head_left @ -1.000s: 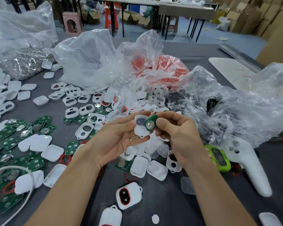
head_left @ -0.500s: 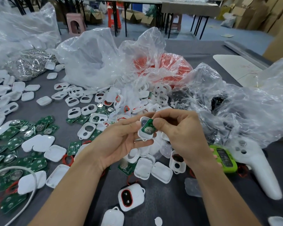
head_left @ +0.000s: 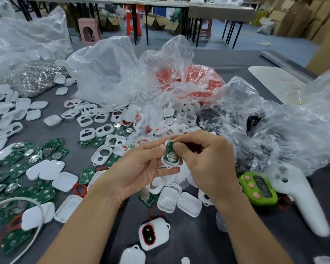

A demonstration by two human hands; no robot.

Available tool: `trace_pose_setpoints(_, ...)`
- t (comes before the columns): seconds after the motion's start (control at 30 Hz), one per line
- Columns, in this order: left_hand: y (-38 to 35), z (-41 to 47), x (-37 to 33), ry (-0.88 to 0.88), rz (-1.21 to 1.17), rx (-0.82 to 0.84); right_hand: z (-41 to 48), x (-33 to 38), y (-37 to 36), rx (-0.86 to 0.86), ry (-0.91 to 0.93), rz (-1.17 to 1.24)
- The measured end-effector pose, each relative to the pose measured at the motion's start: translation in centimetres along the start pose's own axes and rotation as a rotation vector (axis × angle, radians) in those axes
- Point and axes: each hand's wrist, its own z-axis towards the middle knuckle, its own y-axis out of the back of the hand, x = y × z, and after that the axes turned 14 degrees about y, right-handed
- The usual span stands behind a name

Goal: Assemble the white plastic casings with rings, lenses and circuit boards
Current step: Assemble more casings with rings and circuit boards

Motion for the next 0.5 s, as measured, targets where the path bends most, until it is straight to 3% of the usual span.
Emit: trace_pose_setpoints(0.5, -0.04, -0.10, 0.03, -0.003, -0.028, 0.032, -0.36, 0.16, -0.80, -0.095, -0.001, -0.052)
